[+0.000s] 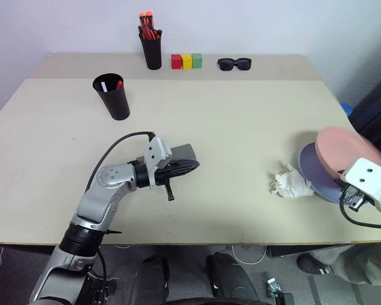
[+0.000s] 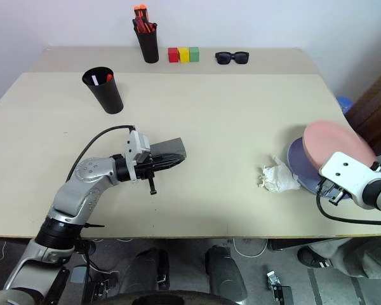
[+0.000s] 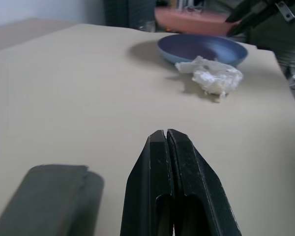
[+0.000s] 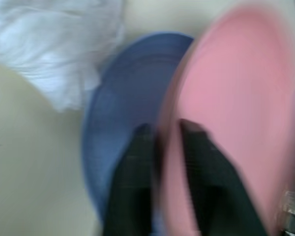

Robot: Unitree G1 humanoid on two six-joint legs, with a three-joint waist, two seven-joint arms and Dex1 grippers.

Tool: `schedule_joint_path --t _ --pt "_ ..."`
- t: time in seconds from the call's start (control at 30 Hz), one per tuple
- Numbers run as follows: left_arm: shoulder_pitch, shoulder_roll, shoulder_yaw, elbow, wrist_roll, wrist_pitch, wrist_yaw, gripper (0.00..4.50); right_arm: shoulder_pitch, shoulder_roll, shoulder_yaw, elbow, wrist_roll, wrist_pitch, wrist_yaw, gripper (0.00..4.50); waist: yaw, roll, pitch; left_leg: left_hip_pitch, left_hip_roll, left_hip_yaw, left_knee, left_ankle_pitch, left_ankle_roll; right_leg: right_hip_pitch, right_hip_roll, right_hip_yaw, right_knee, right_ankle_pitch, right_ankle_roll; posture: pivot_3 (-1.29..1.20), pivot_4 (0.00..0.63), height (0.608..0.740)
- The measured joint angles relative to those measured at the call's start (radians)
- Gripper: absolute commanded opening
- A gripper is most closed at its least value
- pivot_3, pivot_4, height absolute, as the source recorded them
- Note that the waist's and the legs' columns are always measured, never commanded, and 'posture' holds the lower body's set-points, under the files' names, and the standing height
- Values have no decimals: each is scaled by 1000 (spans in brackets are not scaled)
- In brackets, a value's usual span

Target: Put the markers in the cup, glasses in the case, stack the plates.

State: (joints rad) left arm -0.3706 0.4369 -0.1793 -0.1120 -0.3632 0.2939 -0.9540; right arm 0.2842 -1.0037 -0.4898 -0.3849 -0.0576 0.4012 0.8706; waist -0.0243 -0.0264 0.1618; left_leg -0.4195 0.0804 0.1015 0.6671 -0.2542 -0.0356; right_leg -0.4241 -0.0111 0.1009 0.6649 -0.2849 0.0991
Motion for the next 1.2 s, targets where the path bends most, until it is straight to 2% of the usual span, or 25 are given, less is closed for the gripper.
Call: schedule_joint_path --t 0.07,0.33,0.47,0.63,0.73,0.9,1.07,1.2 --pt "0 0 -1 9 4 -3 -5 0 9 3 0 -16 0 6 -1 3385 4 0 0 0 0 0 0 0 0 0 0 0 0 0 0 0 150 722" --pt "18 1 0 0 5 0 -5 0 -3 30 14 -119 94 39 45 3385 7 0 0 0 0 0 0 0 0 0 0 0 0 0 0 0 150 722" --pt "45 11 2 -37 -2 12 -5 0 -2 70 138 -180 117 44 39 3385 7 0 0 0 0 -1 0 0 0 0 0 0 0 0 0 0 150 722" --pt "66 30 2 -90 -24 52 -13 0 -7 82 244 -136 26 -7 -41 3385 9 0 0 0 0 0 0 0 0 0 0 0 0 -1 -2 0 150 722" --pt "74 40 2 -115 -44 76 -28 0 -17 83 275 -87 -18 -36 -83 2600 9 0 0 0 0 0 0 0 0 0 0 0 0 -1 -2 0 150 722" --pt "82 55 -1 -135 -62 108 -48 0 -18 88 278 -72 -27 -60 -105 127 9 0 0 0 0 -1 0 0 0 0 0 0 0 -1 -2 0 150 722" --pt "82 54 -2 -135 -62 114 -48 0 -32 105 267 -72 -11 -66 -120 52 9 0 0 0 0 -1 0 0 0 0 0 0 0 -1 -2 0 150 722" --pt "82 54 -5 -135 -61 117 -49 0 -98 138 191 -75 42 -48 -138 52 8 0 0 0 0 -1 0 0 0 0 0 0 0 -1 -2 0 150 722"
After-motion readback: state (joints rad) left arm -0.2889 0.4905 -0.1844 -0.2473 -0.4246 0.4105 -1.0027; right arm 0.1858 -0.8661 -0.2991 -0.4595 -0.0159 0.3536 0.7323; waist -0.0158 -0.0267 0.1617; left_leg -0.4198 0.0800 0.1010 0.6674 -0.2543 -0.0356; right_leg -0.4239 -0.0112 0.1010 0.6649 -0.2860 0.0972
